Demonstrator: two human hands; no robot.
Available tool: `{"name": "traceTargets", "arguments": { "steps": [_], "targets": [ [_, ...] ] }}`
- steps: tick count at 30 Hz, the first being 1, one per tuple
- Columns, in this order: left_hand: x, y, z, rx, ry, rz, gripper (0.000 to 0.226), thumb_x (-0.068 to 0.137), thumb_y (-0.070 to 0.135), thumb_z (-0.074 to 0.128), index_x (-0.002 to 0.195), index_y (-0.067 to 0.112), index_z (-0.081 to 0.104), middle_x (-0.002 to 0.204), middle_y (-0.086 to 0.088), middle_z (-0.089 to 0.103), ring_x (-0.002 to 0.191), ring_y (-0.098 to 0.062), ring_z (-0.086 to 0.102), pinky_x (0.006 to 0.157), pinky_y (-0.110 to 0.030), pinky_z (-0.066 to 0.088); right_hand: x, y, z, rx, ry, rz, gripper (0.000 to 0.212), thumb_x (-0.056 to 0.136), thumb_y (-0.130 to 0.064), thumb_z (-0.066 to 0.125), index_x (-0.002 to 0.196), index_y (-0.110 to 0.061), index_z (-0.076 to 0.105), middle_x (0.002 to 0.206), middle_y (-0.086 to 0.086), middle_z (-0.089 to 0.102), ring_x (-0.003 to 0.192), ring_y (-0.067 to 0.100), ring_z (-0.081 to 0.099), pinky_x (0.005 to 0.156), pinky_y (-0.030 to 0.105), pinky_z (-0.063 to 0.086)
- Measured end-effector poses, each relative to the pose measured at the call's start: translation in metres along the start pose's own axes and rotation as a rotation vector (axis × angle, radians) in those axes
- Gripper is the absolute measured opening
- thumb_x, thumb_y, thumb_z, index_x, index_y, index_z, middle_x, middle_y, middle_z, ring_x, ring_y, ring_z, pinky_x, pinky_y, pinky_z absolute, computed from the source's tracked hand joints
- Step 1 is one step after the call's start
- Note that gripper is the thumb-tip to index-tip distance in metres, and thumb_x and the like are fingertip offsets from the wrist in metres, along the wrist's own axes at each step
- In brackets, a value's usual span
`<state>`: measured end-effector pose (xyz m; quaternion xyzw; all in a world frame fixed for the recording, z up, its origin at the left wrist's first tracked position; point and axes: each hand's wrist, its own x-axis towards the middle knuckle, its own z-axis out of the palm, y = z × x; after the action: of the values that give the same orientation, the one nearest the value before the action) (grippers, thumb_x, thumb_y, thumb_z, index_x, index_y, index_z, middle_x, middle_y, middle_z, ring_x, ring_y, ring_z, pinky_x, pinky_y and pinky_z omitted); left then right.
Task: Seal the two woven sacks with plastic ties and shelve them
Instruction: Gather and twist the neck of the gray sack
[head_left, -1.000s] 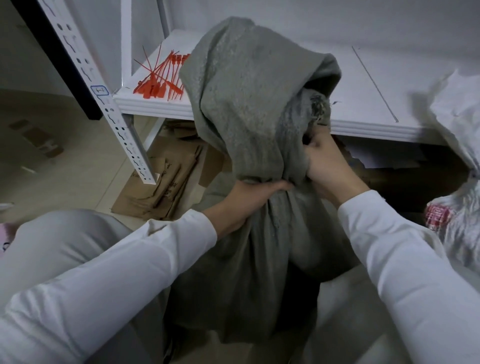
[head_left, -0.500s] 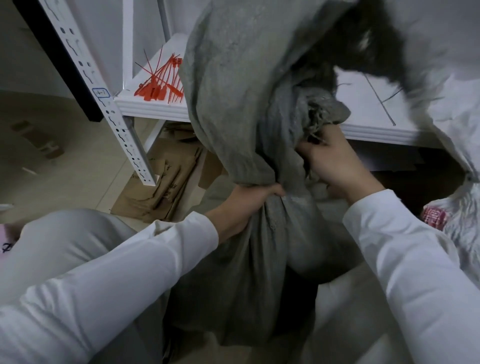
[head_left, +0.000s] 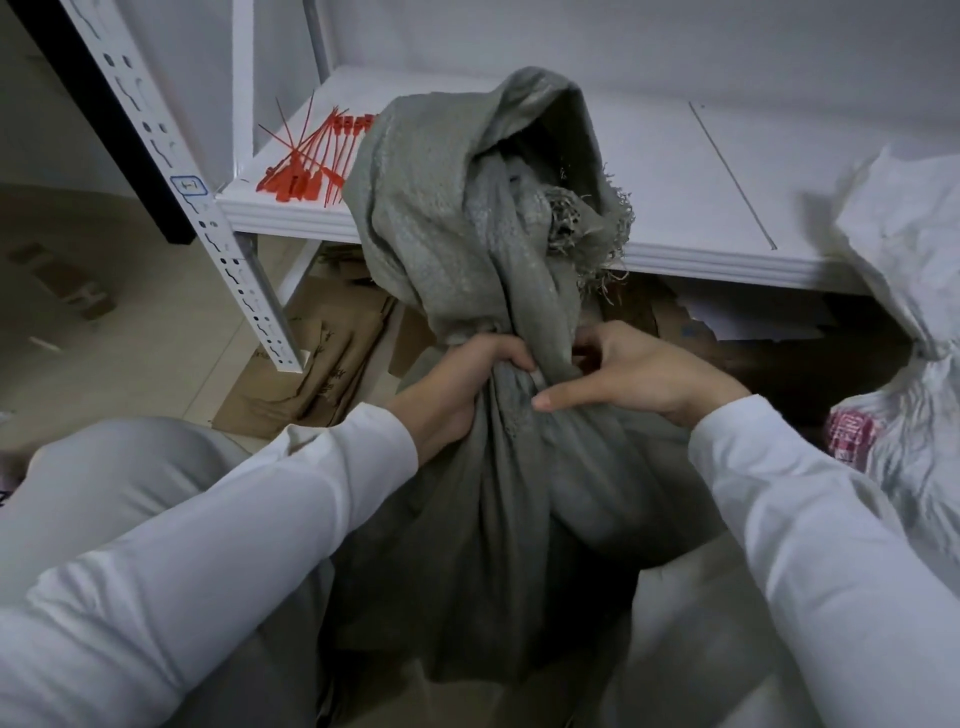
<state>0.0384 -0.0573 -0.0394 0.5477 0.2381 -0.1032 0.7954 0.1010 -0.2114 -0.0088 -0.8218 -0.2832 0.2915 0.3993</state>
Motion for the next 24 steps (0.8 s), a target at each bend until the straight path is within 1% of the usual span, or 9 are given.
{"name": "traceTargets", "arguments": {
  "steps": [3,6,8,11,13,16,18,21,24],
  "targets": [
    [0.001,0.002,-0.003,0.084,-0.036,0.043,0.039,0.067,-0.007,0.053,0.102,-0.006,0.069,0.103,-0.015,0.071,0.096,-0.030,0.067,0.086,-0.040,0.057,0.006,0.002,0.013,0.135,0.114,-0.027,0.047,0.064,-0.013,0.087,0.100,-0.026,0.061,0.099,-0.015,0.068,0.093,-0.009,0.063,0.082,0.007,0.049],
    [0.002,0.008,-0.012,0.209,-0.089,0.116,0.030,0.063,-0.009,0.055,0.085,0.003,0.071,0.091,-0.007,0.072,0.087,-0.022,0.068,0.068,-0.030,0.056,0.008,0.008,0.026,0.250,0.178,-0.089,0.050,0.066,0.000,0.083,0.090,-0.032,0.053,0.092,-0.022,0.058,0.075,-0.025,0.056,0.069,-0.003,0.043],
    [-0.001,0.012,-0.014,0.315,-0.100,0.164,0.030,0.061,-0.010,0.057,0.086,0.000,0.069,0.092,-0.011,0.071,0.087,-0.020,0.067,0.069,-0.030,0.057,0.010,0.010,0.039,0.252,0.182,-0.078,0.044,0.067,-0.007,0.084,0.092,-0.031,0.057,0.091,-0.024,0.057,0.081,-0.023,0.056,0.066,-0.005,0.040],
    [-0.005,0.013,-0.012,0.496,-0.088,0.209,0.027,0.063,-0.012,0.063,0.085,0.002,0.063,0.085,-0.015,0.061,0.074,-0.009,0.061,0.062,-0.022,0.050,0.015,0.016,0.059,0.217,0.169,0.011,0.045,0.066,-0.028,0.086,0.106,-0.026,0.063,0.102,-0.019,0.062,0.102,-0.005,0.058,0.082,0.003,0.042],
    [0.003,0.010,-0.015,0.570,-0.040,0.212,0.033,0.060,-0.001,0.072,0.091,-0.003,0.059,0.089,-0.016,0.060,0.075,-0.005,0.061,0.056,-0.016,0.047,0.016,0.018,0.066,0.214,0.191,0.015,0.044,0.068,-0.029,0.084,0.107,-0.025,0.063,0.104,-0.018,0.061,0.100,-0.009,0.056,0.091,0.009,0.042],
    [0.033,-0.005,-0.028,0.628,0.084,0.210,0.074,0.039,0.030,0.083,0.097,-0.007,0.055,0.109,-0.029,0.056,0.106,-0.034,0.061,0.066,-0.026,0.050,0.015,0.014,0.071,0.225,0.243,-0.042,0.032,0.072,-0.020,0.082,0.091,-0.035,0.060,0.096,-0.027,0.058,0.084,-0.027,0.052,0.080,-0.004,0.038],
    [0.043,-0.009,-0.032,0.640,0.121,0.164,0.065,0.036,0.037,0.082,0.086,0.006,0.055,0.113,-0.032,0.054,0.112,-0.042,0.056,0.074,-0.032,0.051,0.016,0.013,0.075,0.255,0.285,-0.070,0.033,0.072,-0.014,0.081,0.088,-0.035,0.060,0.094,-0.026,0.059,0.082,-0.028,0.053,0.075,-0.005,0.037],
    [0.018,0.004,-0.021,0.662,0.133,0.189,0.035,0.037,0.043,0.075,0.067,0.029,0.062,0.119,-0.021,0.056,0.118,-0.034,0.051,0.102,-0.046,0.045,0.018,0.013,0.078,0.308,0.311,-0.074,0.032,0.074,-0.005,0.079,0.085,-0.030,0.062,0.091,-0.024,0.062,0.082,-0.024,0.056,0.074,-0.003,0.039],
    [0.005,0.007,-0.018,0.760,0.048,0.233,0.031,0.043,0.049,0.069,0.069,0.033,0.068,0.111,-0.009,0.061,0.116,-0.027,0.050,0.105,-0.048,0.040,0.019,0.014,0.079,0.284,0.307,-0.097,0.031,0.078,-0.006,0.075,0.085,-0.032,0.061,0.091,-0.024,0.060,0.081,-0.026,0.055,0.073,-0.004,0.038]
  ]
}}
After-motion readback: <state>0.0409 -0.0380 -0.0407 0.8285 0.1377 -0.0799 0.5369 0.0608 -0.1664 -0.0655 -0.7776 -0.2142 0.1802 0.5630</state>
